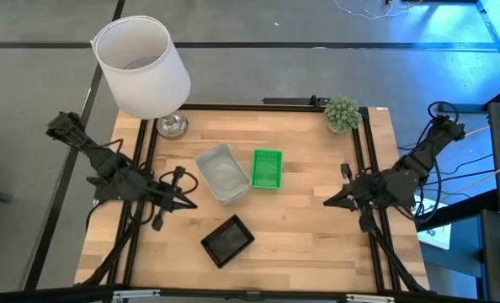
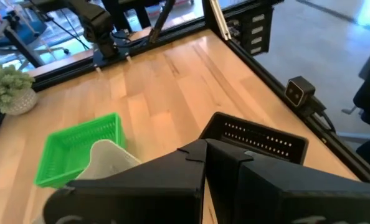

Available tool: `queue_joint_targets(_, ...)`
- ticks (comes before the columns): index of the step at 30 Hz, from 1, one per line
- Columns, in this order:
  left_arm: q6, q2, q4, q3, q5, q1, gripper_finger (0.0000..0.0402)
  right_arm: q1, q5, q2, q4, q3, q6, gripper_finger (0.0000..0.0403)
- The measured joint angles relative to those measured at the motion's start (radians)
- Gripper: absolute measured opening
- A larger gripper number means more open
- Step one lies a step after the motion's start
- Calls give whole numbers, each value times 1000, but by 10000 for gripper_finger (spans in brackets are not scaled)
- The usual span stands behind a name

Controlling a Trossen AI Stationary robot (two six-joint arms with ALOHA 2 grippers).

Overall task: Stack baskets by color
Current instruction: Return to Home Position

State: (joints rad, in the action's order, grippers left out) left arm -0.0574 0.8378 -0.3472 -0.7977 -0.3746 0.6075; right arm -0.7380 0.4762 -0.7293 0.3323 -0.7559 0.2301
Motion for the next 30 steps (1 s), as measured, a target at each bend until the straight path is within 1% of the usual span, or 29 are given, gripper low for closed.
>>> queue_joint_targets(4,22,-93,23,84,0,-1,0,0,-1,62,-53,66,2,0)
queue_joint_targets(9,52,-238,35,180,-5,-1,0,0,0,134,-117,140,0,0)
queue_joint_targets(15,48,-415,78,304,-7,-1,0,0,1,205,-161,224,8,0)
queue_joint_targets(24,23,-625,91,415,-5,0,0,0,9,298,-210,324,21,0)
queue_joint_targets(30,-4,-744,90,470,-2,0,0,0,12,373,-242,393,-9,0)
